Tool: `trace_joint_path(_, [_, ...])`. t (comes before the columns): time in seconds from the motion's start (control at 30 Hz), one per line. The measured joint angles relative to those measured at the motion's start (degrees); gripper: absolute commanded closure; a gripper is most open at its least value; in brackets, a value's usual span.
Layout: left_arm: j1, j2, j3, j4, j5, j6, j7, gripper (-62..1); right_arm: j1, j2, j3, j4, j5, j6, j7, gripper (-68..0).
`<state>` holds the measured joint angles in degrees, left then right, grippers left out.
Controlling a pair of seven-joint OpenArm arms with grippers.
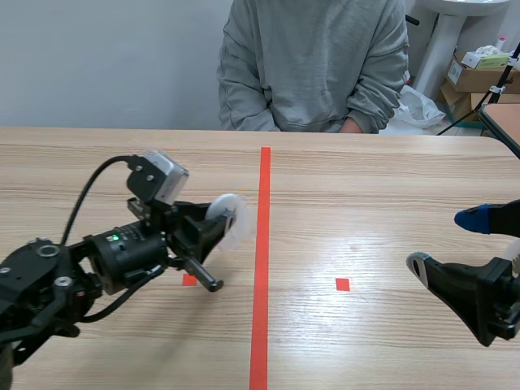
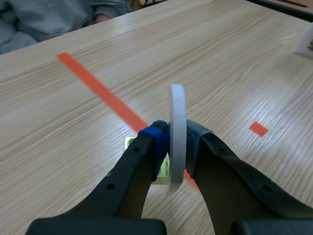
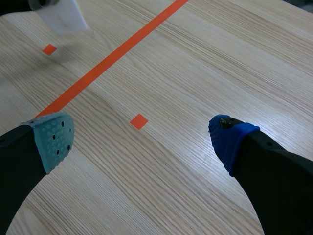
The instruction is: Do the leaf sorting experiment
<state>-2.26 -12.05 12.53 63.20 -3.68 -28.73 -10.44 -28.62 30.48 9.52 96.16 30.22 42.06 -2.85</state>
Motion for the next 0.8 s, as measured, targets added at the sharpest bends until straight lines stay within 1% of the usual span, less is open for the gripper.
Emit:
trace_joint_path(0.17, [4.5,-3.5,-9.8,4.3,-3.8,0.0,1.1,-5.3,0.0,0.0,0.0,0.0,0.0,0.0,0.0,-56.0])
trace_joint_path(0.23, [5.6,-4.5,-13.7,5.3,-6.0,0.0,2.2,-5.3,0.0,0.0,0.0,0.0,0.0,0.0,0.0,-56.0])
trace_joint_path(0.3, [6.4,-5.3,-17.1,5.5,-6.1,0.2,2.3,-5.3,0.0,0.0,0.0,0.0,0.0,0.0,0.0,-56.0])
trace_joint_path(0.37, [7.2,-5.9,-19.6,5.5,-7.0,2.1,2.8,-5.3,0.0,0.0,0.0,0.0,0.0,0.0,0.0,-56.0])
trace_joint_path(0.43, [7.5,-6.4,-21.5,5.4,-7.3,4.4,4.1,-5.3,0.0,-0.2,0.0,0.0,0.0,0.0,0.0,-56.0])
trace_joint_path(0.5, [7.5,-6.8,-23.1,4.8,-7.3,5.9,4.8,-5.3,0.0,-0.3,0.0,0.0,0.0,0.0,0.0,-56.0])
trace_joint_path(0.6, [7.3,-7.3,-25.1,3.1,-7.3,9.2,5.1,-5.3,0.3,-0.3,0.0,0.0,0.0,0.0,0.0,-56.0])
trace_joint_path(0.7, [7.2,-8.1,-26.1,-0.2,-7.3,10.1,5.1,-5.3,0.3,-0.3,0.0,0.0,0.0,0.0,0.0,-56.0])
trace_joint_path(0.8, [5.9,-8.4,-26.1,-5.0,-7.3,10.1,5.1,-5.3,0.3,-0.3,0.0,0.0,0.0,0.0,0.0,-56.0])
